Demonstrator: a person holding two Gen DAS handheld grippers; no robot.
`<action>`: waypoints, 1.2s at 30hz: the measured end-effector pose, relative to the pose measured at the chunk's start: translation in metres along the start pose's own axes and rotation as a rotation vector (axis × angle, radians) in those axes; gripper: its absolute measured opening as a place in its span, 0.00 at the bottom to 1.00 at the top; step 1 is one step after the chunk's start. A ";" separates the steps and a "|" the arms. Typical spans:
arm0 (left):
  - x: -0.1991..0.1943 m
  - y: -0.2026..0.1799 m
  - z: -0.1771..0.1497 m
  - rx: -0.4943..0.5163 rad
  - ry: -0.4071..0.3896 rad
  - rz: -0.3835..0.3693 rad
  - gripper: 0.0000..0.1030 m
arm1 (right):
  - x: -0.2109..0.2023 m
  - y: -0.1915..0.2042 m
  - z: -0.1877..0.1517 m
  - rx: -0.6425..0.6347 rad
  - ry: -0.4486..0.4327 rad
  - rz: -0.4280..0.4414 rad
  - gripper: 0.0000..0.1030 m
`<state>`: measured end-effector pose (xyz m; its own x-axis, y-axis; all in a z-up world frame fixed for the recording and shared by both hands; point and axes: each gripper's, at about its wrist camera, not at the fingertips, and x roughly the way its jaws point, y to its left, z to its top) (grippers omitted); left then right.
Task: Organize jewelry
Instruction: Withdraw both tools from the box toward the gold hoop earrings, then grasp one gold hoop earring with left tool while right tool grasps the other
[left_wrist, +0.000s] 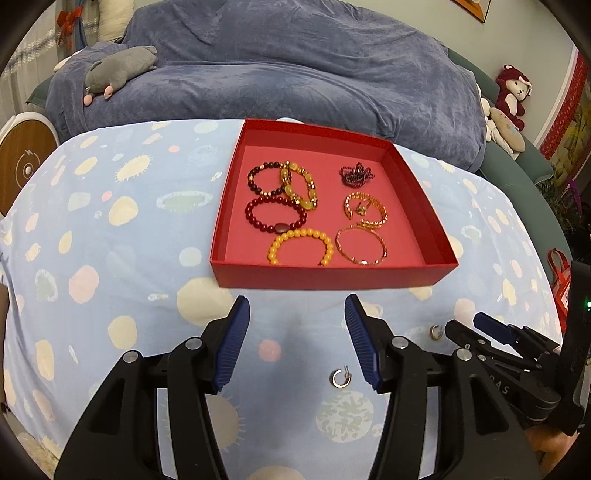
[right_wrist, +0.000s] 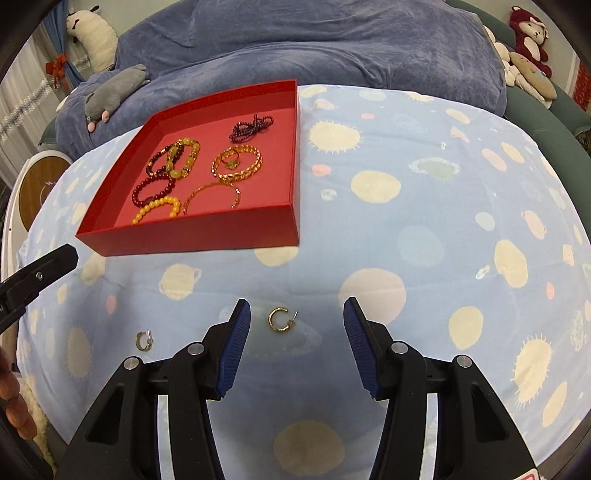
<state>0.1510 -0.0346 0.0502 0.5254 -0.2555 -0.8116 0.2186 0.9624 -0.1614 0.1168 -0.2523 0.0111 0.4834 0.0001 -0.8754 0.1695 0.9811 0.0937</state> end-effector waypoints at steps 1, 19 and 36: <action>0.002 0.000 -0.005 0.002 0.010 -0.001 0.50 | 0.003 0.000 -0.003 0.003 0.005 0.002 0.50; 0.015 -0.002 -0.039 0.006 0.076 -0.001 0.50 | 0.026 0.018 -0.008 -0.065 0.007 -0.053 0.33; 0.028 -0.033 -0.058 0.089 0.103 -0.032 0.47 | 0.011 0.007 -0.026 0.006 0.020 0.000 0.17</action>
<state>0.1107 -0.0678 0.0006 0.4313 -0.2706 -0.8607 0.3080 0.9408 -0.1414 0.1013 -0.2401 -0.0097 0.4661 0.0040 -0.8847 0.1745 0.9799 0.0963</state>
